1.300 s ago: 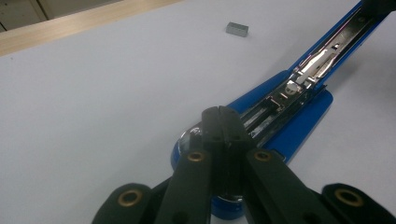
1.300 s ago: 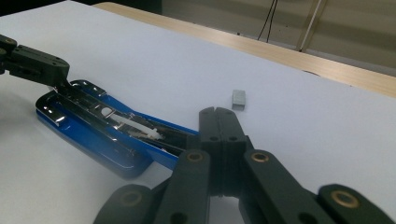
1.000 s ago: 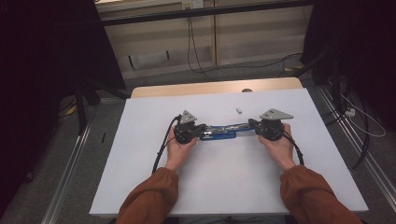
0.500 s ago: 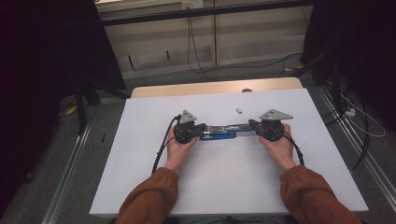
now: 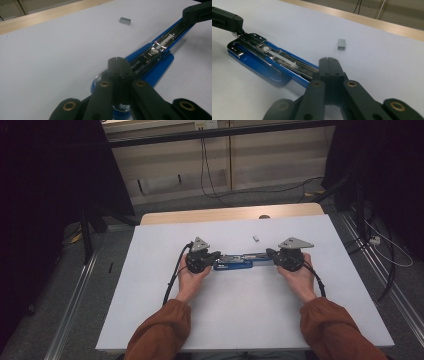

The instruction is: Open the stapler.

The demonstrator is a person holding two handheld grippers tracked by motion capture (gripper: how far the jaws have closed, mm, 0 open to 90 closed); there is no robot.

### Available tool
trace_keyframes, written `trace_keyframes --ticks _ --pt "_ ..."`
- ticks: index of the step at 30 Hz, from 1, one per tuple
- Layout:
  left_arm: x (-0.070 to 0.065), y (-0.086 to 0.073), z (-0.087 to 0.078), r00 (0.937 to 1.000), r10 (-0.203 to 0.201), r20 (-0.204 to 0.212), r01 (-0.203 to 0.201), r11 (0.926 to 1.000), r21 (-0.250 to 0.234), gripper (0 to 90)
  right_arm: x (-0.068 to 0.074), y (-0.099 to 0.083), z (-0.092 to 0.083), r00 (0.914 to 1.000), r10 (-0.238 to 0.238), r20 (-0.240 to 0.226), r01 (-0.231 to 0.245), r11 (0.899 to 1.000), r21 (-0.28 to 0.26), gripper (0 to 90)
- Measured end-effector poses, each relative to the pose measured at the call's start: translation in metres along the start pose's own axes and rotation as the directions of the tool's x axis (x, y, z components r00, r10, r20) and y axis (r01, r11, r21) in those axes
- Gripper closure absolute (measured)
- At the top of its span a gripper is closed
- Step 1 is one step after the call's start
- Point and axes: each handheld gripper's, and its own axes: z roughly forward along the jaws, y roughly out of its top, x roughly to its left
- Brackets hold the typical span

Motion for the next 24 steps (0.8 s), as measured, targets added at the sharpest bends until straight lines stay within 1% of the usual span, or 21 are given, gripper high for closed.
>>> trace_keyframes --ticks 3,6,8,9,11,13,15,17,19,22,24 --pt "0.0 0.001 -0.001 1.0 0.003 -0.001 -0.003 1.0 -0.002 90.0 0.0 0.0 0.0 1.0 0.001 0.008 -0.001 1.0 0.001 90.0" --pt "0.0 0.001 -0.001 1.0 0.002 0.002 -0.002 1.0 -0.005 89.4 -0.001 0.0 0.0 1.0 0.007 0.003 -0.007 1.0 0.0 90.0" --pt "-0.001 0.003 -0.004 0.9999 -0.016 0.002 0.016 0.9998 -0.01 85.6 -0.001 0.0 0.0 0.9999 0.013 -0.003 -0.013 1.0 -0.002 90.0" --pt "-0.001 0.004 -0.006 0.9996 -0.025 0.01 0.025 0.9995 -0.02 85.4 -0.001 0.0 0.0 0.9999 0.014 -0.004 -0.014 1.0 -0.004 90.0" --pt "-0.001 0.006 -0.01 0.9997 -0.024 0.008 0.025 0.9991 -0.035 84.1 -0.001 0.0 0.0 0.9998 0.018 -0.008 -0.018 1.0 -0.01 88.9" --pt "0.0 0.007 -0.012 0.9992 -0.037 0.013 0.037 0.9984 -0.042 82.6 -0.001 0.001 -0.001 0.9997 0.021 -0.013 -0.021 1.0 -0.023 87.3" --pt "0.0 0.006 -0.012 0.9993 -0.032 0.02 0.032 0.999 -0.031 80.1 -0.001 0.002 -0.003 0.9995 0.025 -0.018 -0.026 0.999 -0.033 85.7" --pt "0.0 0.005 -0.012 0.9993 -0.029 0.021 0.03 0.9993 -0.024 76.7 -0.001 0.002 -0.003 0.9993 0.028 -0.025 -0.029 0.999 -0.036 83.2" --pt "-0.001 0.005 -0.012 0.9991 -0.027 0.034 0.028 0.9991 -0.031 75.0 0.0 0.002 -0.003 0.9991 0.038 -0.019 -0.038 0.999 -0.034 75.9" --pt "-0.002 0.007 -0.014 0.9994 -0.022 0.027 0.023 0.999 -0.037 69.2 0.0 0.002 -0.003 0.9983 0.048 -0.033 -0.049 0.998 -0.036 73.1" --pt "-0.002 0.008 -0.016 0.9994 -0.027 0.02 0.028 0.9987 -0.042 64.3 0.0 0.002 -0.004 0.9983 0.048 -0.034 -0.049 0.998 -0.038 68.2"
